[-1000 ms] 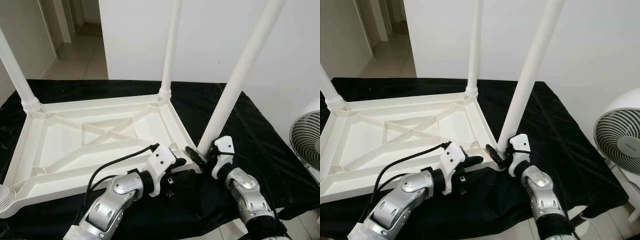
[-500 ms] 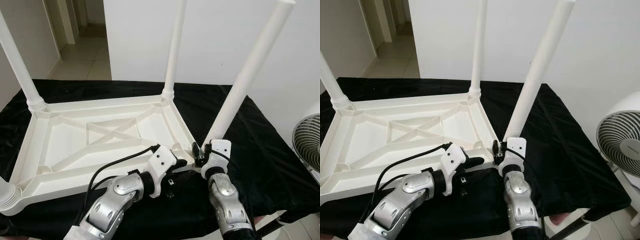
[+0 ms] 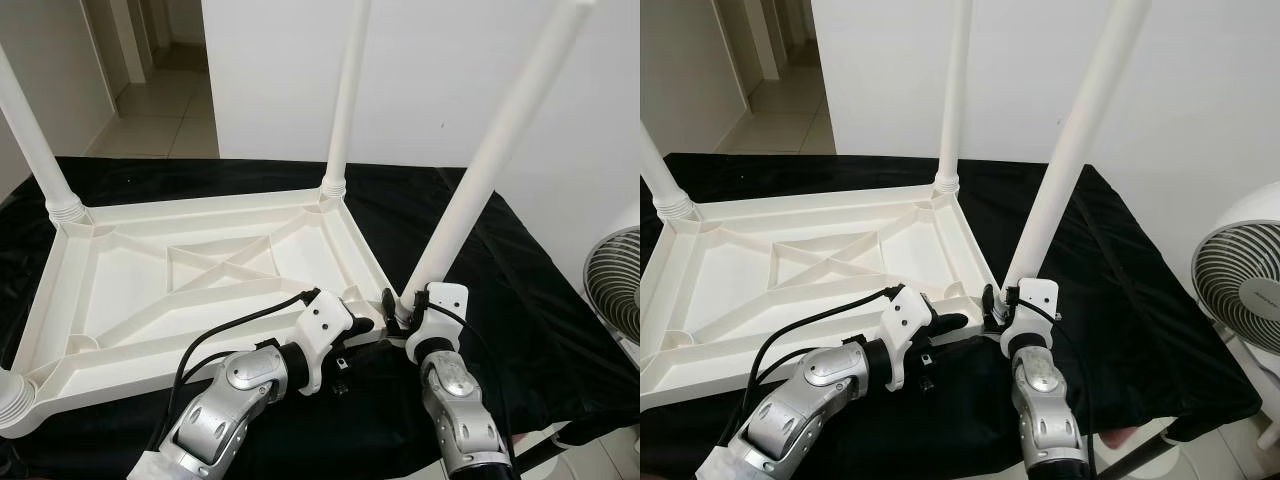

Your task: Building children table

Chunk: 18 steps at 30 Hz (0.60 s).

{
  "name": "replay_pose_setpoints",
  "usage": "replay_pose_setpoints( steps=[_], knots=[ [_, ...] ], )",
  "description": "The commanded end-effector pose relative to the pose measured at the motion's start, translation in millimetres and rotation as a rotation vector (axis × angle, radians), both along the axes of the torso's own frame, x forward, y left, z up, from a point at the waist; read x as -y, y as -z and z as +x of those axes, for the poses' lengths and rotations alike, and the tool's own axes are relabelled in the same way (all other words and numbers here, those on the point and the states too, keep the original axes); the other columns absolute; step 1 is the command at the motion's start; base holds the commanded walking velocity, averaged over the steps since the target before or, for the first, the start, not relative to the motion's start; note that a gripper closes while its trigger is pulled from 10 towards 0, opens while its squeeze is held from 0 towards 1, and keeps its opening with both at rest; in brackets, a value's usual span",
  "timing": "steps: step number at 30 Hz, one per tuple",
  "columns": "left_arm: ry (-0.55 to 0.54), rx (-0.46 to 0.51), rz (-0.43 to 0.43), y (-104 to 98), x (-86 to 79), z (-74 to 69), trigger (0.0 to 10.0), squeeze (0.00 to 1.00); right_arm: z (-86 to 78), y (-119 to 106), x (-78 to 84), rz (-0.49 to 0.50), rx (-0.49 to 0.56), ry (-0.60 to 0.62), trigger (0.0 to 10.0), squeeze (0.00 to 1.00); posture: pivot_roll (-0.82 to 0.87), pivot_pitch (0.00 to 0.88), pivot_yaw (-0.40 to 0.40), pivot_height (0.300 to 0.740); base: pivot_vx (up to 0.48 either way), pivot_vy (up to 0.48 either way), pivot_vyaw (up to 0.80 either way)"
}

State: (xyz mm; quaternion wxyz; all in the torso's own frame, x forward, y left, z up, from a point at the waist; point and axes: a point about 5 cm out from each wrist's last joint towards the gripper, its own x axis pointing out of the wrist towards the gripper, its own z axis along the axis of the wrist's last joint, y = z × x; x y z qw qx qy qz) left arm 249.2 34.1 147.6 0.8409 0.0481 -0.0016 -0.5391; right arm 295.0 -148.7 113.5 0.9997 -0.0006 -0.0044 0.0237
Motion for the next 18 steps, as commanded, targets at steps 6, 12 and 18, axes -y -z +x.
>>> replay_pose_setpoints(
  steps=[6, 12, 18],
  knots=[
    [0.013, -0.004, 0.010, 1.4, -0.7, -1.7, 10.0, 0.00, -4.7, -4.9, 7.3, -0.013, 0.023, -0.219, 10.0, 0.00, 0.00, 0.000, -0.043, 0.740, 0.000, 0.000, 0.00],
    [0.014, -0.004, 0.013, 0.9, -2.0, -1.0, 10.0, 0.00, -1.9, -6.9, 20.4, -0.111, 0.043, -0.398, 10.0, 0.00, 0.00, 0.000, -0.031, 0.740, 0.000, 0.000, 0.00],
    [0.015, -0.004, 0.013, 0.4, -2.2, -0.5, 10.0, 0.00, 2.5, -6.8, 24.8, -0.158, 0.040, -0.478, 10.0, 0.00, 0.00, 0.000, -0.026, 0.740, 0.000, 0.000, 0.00]
  ],
)
